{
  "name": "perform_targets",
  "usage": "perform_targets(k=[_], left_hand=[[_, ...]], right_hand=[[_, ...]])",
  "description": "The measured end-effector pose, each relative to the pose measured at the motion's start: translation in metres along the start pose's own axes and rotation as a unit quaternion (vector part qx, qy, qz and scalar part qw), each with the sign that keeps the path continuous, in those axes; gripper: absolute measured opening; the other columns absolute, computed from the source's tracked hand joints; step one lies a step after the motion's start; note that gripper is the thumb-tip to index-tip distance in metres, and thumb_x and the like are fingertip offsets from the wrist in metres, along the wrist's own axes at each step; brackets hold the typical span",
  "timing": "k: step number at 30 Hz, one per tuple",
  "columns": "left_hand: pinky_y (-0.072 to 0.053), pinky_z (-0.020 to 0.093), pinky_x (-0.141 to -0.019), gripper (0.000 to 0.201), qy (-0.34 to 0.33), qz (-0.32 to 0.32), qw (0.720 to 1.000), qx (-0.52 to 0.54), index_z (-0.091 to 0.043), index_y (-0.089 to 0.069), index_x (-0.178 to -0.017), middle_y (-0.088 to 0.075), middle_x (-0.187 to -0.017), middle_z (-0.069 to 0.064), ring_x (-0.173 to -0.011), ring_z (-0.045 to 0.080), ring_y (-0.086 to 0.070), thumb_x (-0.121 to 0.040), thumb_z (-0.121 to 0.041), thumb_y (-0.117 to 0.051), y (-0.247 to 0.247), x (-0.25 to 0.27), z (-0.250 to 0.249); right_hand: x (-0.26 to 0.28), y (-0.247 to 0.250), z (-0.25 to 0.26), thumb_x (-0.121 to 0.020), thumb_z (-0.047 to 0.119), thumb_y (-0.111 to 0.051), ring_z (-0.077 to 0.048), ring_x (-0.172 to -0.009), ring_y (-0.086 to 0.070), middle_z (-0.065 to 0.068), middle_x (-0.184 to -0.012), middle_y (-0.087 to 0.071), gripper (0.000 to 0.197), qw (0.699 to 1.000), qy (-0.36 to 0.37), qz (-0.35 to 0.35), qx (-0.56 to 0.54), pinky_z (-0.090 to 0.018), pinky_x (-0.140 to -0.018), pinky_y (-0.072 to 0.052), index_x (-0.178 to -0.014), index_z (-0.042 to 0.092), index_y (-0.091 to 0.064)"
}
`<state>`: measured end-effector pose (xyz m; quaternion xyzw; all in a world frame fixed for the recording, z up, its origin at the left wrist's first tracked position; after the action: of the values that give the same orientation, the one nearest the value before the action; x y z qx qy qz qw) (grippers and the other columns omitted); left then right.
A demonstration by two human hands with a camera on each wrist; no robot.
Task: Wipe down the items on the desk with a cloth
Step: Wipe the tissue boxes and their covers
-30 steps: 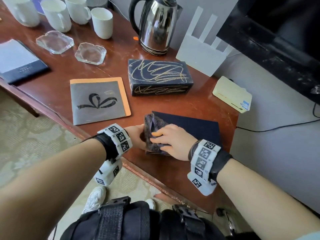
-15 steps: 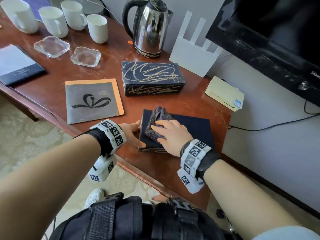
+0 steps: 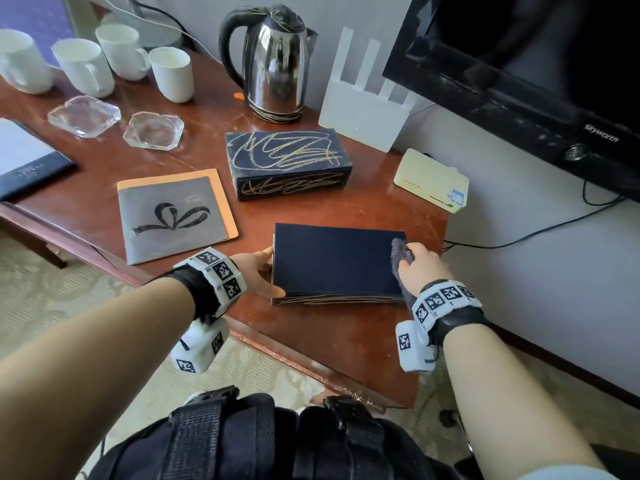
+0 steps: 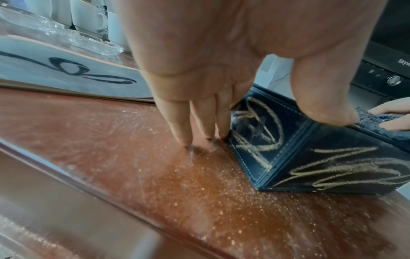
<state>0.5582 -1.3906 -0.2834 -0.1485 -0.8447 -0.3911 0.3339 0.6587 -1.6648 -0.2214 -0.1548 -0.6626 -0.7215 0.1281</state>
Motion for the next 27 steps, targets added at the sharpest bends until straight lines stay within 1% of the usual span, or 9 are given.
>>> perform_targets(k=[2, 4, 8, 10, 14, 16, 22, 25, 27], left_hand=[[-0.034, 0.031, -0.107, 0.095, 0.001, -0.005, 1.000, 0.010, -0.020, -0.005, -0.150, -0.045, -0.142, -0.003, -0.128, 0.016, -0.045, -0.081, -0.035, -0.069, 0.000, 0.000, -0.001], [-0.035, 0.031, -0.107, 0.093, 0.008, -0.010, 1.000, 0.022, -0.019, -0.009, -0.150, -0.045, -0.141, -0.003, -0.128, 0.016, -0.045, -0.080, -0.032, -0.070, 0.001, 0.001, -0.002], [-0.035, 0.026, -0.101, 0.080, 0.022, -0.050, 0.996, 0.075, -0.019, -0.021, -0.148, -0.043, -0.142, -0.002, -0.127, 0.018, -0.045, -0.084, -0.040, -0.064, 0.011, 0.002, -0.008], [-0.041, 0.032, -0.101, 0.077, 0.028, -0.083, 0.992, 0.089, -0.019, -0.027, -0.147, -0.049, -0.138, 0.000, -0.120, 0.021, -0.051, -0.084, -0.049, -0.061, 0.019, -0.004, -0.009], [-0.052, 0.037, -0.087, 0.084, 0.059, -0.116, 0.982, 0.140, -0.020, -0.017, -0.149, -0.055, -0.127, 0.007, -0.103, 0.027, -0.059, -0.083, -0.046, -0.062, 0.025, -0.013, -0.010], [-0.053, 0.041, -0.088, 0.081, 0.065, -0.125, 0.969, 0.201, -0.022, -0.018, -0.148, -0.053, -0.125, 0.008, -0.102, 0.026, -0.058, -0.084, -0.039, -0.064, 0.025, -0.016, -0.011], [-0.047, 0.039, -0.096, 0.074, 0.038, -0.156, 0.929, 0.335, -0.020, -0.028, -0.145, -0.044, -0.132, -0.002, -0.117, 0.024, -0.051, -0.084, -0.030, -0.067, 0.028, -0.005, -0.020], [-0.048, 0.036, -0.086, 0.072, 0.004, -0.172, 0.897, 0.407, -0.023, -0.026, -0.145, -0.043, -0.137, 0.000, -0.117, 0.022, -0.051, -0.085, -0.024, -0.066, 0.038, 0.009, -0.026], [-0.050, 0.030, -0.073, 0.064, -0.022, -0.201, 0.884, 0.421, -0.021, -0.030, -0.141, -0.049, -0.125, 0.002, -0.107, 0.017, -0.052, -0.086, -0.017, -0.063, 0.047, 0.022, -0.031]], right_hand=[[-0.004, -0.004, -0.010, -0.096, 0.019, -0.032, -0.034, -0.103, -0.053, -0.018, -0.122, -0.054, 0.034, 0.998, -0.027, 0.018, -0.047, -0.033, -0.080, -0.039, -0.127, 0.011, -0.046], [-0.005, -0.004, -0.014, -0.097, 0.019, -0.032, -0.032, -0.095, -0.052, -0.018, -0.119, -0.056, 0.032, 0.997, -0.026, 0.018, -0.068, -0.031, -0.078, -0.039, -0.123, 0.009, -0.048], [0.000, -0.002, -0.014, -0.098, 0.024, -0.036, -0.033, -0.116, -0.050, -0.011, -0.133, -0.052, 0.041, 0.996, 0.007, -0.009, -0.093, -0.034, -0.092, -0.041, -0.139, 0.017, -0.039], [0.001, -0.001, -0.016, -0.098, 0.022, -0.038, -0.032, -0.122, -0.047, -0.009, -0.138, -0.049, 0.044, 0.989, 0.011, -0.016, -0.148, -0.033, -0.097, -0.039, -0.141, 0.016, -0.038], [-0.006, -0.003, -0.021, -0.097, 0.023, -0.041, -0.030, -0.130, -0.041, -0.008, -0.145, -0.042, 0.048, 0.983, 0.021, 0.002, -0.181, -0.033, -0.105, -0.033, -0.144, 0.014, -0.034], [-0.009, -0.004, -0.022, -0.097, 0.024, -0.042, -0.029, -0.130, -0.042, -0.007, -0.144, -0.043, 0.048, 0.984, 0.035, 0.008, -0.175, -0.034, -0.105, -0.033, -0.144, 0.015, -0.036], [-0.009, -0.002, -0.029, -0.096, 0.025, -0.047, -0.022, -0.128, -0.044, -0.002, -0.141, -0.047, 0.046, 0.967, 0.071, -0.013, -0.244, -0.032, -0.104, -0.033, -0.141, 0.019, -0.040], [-0.001, 0.009, -0.030, -0.095, 0.020, -0.049, -0.018, -0.124, -0.047, 0.002, -0.136, -0.051, 0.044, 0.944, 0.100, -0.037, -0.313, -0.026, -0.098, -0.034, -0.138, 0.020, -0.044], [0.005, 0.014, -0.031, -0.094, 0.020, -0.050, -0.018, -0.122, -0.049, 0.002, -0.132, -0.054, 0.042, 0.930, 0.108, -0.046, -0.348, -0.025, -0.096, -0.034, -0.136, 0.020, -0.047]])
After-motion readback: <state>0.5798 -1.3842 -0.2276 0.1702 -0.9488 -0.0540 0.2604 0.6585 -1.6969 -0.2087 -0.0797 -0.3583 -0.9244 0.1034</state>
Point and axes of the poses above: each hand's wrist, its own x-axis away from the middle knuckle, its own y-axis out of the back of the hand, z = x × y, the point moved 9 cm from there along -x, towards the middle knuckle
